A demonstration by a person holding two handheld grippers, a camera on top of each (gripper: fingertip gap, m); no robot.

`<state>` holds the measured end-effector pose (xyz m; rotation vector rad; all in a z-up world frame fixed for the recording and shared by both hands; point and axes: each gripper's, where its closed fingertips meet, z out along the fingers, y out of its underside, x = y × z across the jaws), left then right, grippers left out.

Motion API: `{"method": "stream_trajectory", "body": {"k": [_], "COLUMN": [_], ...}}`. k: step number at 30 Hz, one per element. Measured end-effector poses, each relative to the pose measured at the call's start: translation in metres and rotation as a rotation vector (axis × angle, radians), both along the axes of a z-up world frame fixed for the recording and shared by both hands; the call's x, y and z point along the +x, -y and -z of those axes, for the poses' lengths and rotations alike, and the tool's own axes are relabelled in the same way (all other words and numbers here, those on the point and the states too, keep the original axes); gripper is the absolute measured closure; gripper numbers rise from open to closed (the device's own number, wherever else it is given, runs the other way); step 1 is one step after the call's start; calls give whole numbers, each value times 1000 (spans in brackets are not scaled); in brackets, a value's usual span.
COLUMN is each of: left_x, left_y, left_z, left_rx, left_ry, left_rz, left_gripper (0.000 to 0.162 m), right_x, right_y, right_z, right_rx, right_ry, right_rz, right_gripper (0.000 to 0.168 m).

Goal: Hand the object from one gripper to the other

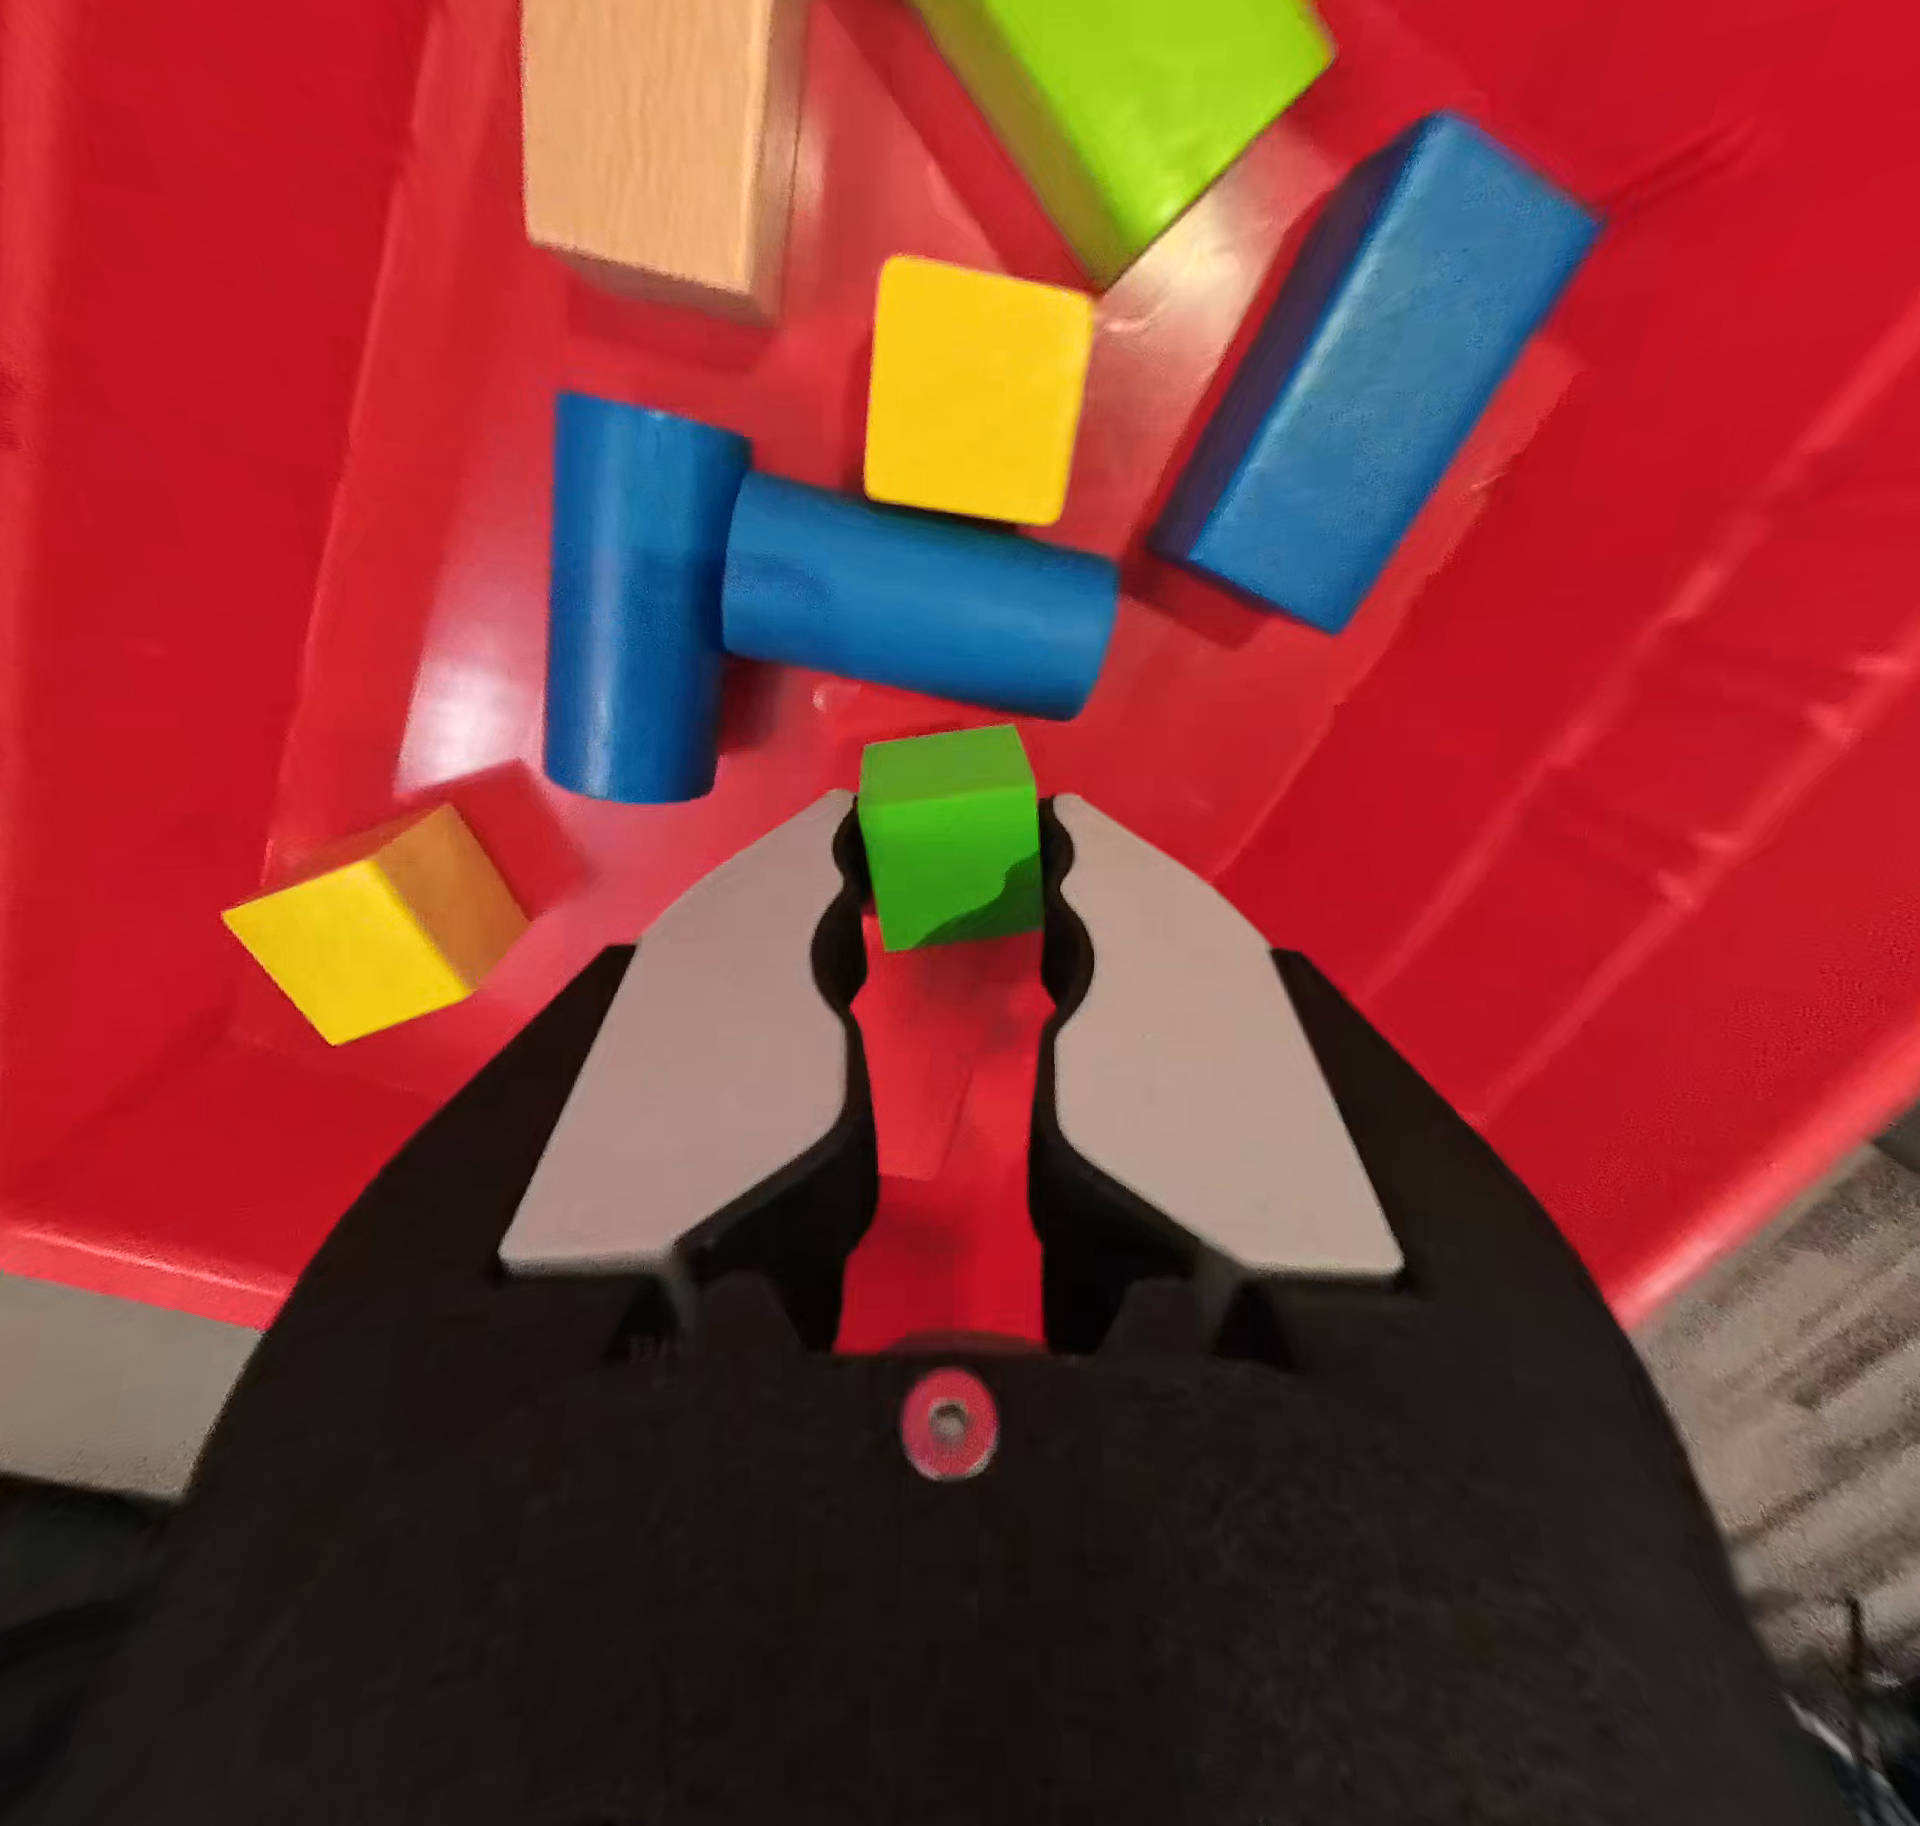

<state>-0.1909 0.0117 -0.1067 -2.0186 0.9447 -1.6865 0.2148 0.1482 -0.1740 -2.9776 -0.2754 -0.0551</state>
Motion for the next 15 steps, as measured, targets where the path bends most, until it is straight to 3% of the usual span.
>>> {"method": "stream_trajectory", "body": {"k": [11, 14, 15], "left_x": [0, -1, -2], "left_y": [6, 5, 4], "left_z": [3, 3, 4], "left_rx": [18, 38, 51], "left_ry": [-22, -29, -40], "left_rz": [26, 22, 16], "left_gripper": [118, 118, 118], "right_x": [-26, -23, -22], "right_y": [0, 4, 6], "right_z": [22, 6, -9], "right_rx": [-87, -33, 27], "right_ry": [40, 65, 87], "right_rz": [-161, -166, -157], "right_gripper": [137, 102, 100]}}
